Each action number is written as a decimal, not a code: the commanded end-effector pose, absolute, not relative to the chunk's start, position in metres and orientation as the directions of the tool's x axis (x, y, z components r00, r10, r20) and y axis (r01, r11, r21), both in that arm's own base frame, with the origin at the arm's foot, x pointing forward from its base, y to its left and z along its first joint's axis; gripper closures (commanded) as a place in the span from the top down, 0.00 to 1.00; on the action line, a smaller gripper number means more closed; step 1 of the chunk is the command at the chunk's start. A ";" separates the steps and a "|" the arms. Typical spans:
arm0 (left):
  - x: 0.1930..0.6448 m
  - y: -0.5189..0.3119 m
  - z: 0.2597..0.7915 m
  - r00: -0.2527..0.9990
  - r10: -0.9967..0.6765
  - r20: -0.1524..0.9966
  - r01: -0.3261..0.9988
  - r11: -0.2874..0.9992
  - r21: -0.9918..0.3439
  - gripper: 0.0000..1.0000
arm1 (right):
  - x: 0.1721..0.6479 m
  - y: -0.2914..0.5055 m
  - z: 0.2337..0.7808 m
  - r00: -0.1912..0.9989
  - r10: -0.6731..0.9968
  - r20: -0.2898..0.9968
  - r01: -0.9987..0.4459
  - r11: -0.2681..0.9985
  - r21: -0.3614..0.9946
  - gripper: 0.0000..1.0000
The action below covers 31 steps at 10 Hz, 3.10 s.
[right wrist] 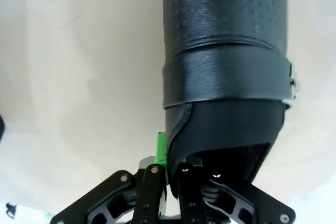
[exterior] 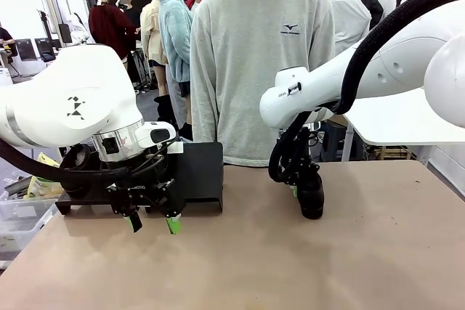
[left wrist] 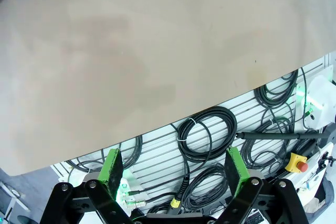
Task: Organize the shoes by placing them on the stand.
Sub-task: Pick up one Shoe and place it in the middle of the table, then place the Shoe from the middle of the table onto the Shoes Stand.
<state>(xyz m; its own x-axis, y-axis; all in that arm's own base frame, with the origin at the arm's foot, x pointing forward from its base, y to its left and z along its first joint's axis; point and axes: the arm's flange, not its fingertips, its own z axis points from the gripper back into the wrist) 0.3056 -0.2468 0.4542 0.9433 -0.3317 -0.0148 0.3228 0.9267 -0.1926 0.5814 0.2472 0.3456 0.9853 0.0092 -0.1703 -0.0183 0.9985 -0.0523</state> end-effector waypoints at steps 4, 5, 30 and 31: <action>0.304 -0.244 0.453 0.941 -0.337 -0.018 0.326 0.922 -0.207 1.00 | 0.470 0.237 0.438 0.989 0.000 -0.150 0.016 0.994 0.106 0.00; 0.304 -0.244 0.453 0.941 -0.337 -0.018 0.326 0.922 -0.207 1.00 | 0.437 0.250 0.442 0.989 0.008 -0.150 0.008 0.995 0.104 0.00; 0.304 -0.244 0.453 0.941 -0.337 -0.018 0.326 0.922 -0.207 1.00 | 0.410 0.329 0.399 0.953 0.182 -0.242 -0.087 0.931 0.355 1.00; 0.304 -0.244 0.453 0.941 -0.337 -0.018 0.326 0.922 -0.207 1.00 | 0.410 0.329 0.399 0.953 0.182 -0.242 -0.087 0.931 0.355 1.00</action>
<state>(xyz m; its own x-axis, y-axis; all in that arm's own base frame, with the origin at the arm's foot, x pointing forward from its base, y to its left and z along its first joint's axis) 0.3050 -0.2465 0.4547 0.9434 -0.3314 -0.0141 0.3227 0.9269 -0.1916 0.4096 0.3265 0.3983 0.9468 0.2036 -0.2491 -0.1052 0.9277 0.3581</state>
